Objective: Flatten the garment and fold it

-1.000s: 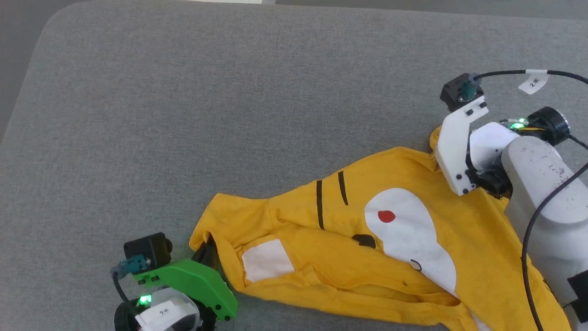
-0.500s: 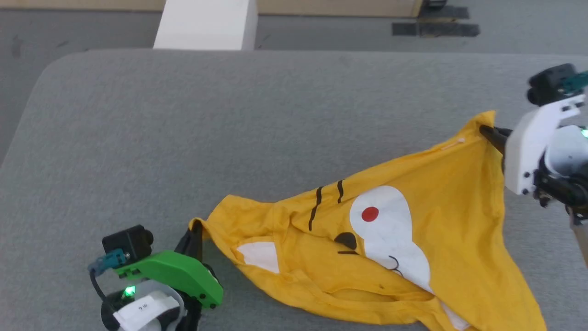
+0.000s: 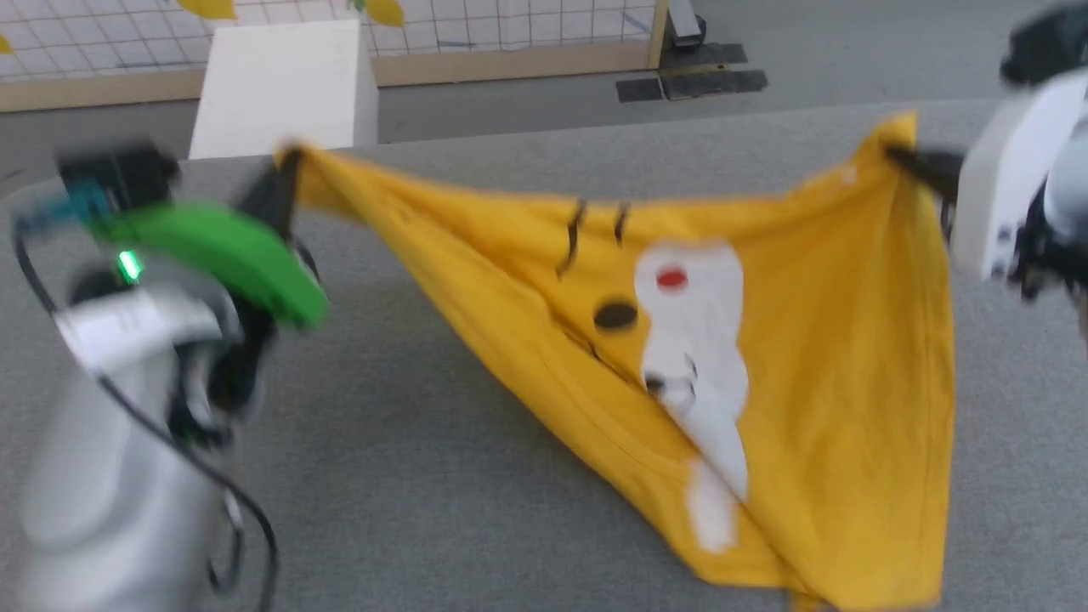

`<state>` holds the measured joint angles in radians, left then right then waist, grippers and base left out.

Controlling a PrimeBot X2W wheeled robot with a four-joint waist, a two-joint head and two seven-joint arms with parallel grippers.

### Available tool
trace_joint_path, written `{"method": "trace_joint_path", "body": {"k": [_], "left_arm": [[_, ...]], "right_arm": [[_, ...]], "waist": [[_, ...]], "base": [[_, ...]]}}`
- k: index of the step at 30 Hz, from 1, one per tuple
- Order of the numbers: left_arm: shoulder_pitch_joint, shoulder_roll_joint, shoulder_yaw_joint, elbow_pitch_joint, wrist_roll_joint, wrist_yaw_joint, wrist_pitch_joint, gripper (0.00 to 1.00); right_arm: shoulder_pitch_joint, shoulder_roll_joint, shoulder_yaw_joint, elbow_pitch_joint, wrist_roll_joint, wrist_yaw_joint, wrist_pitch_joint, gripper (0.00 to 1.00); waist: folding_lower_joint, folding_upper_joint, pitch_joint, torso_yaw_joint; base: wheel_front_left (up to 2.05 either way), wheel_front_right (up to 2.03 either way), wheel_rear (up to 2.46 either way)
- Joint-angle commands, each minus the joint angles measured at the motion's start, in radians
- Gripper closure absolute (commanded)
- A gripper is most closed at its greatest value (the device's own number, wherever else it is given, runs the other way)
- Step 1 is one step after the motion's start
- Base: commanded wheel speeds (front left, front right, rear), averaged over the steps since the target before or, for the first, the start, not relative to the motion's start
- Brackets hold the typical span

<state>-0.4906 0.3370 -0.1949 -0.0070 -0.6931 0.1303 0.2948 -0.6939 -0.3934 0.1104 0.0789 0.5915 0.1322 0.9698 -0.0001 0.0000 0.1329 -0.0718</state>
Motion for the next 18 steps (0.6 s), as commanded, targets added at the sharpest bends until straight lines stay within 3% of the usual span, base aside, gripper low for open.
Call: {"method": "trace_joint_path", "body": {"k": [1, 10, 18], "left_arm": [[-0.078, 0.02, 0.002, 0.036, 0.021, -0.008, 0.009, 1.0], [-0.616, 0.122, -0.049, 0.277, 0.189, -0.006, 0.108, 1.0], [-1.0, 0.127, -0.093, 0.382, 0.329, -0.005, 0.012, 1.0]], "right_arm": [[-0.059, 0.018, 0.007, 0.019, -0.018, -0.002, 0.004, 1.0], [-0.496, 0.093, 0.014, 0.225, -0.178, -0.002, -0.118, 1.0], [-0.781, 0.184, -0.08, 0.399, -0.308, -0.002, -0.313, 1.0]], "waist": [[0.0001, 0.0, 0.034, -0.015], [0.0001, 0.0, 0.197, -0.046], [0.0001, 0.0, 0.294, -0.065]], "base": [[0.0, 0.0, 0.0], [0.0, 0.0, 0.0], [0.0, 0.0, 0.0]]}}
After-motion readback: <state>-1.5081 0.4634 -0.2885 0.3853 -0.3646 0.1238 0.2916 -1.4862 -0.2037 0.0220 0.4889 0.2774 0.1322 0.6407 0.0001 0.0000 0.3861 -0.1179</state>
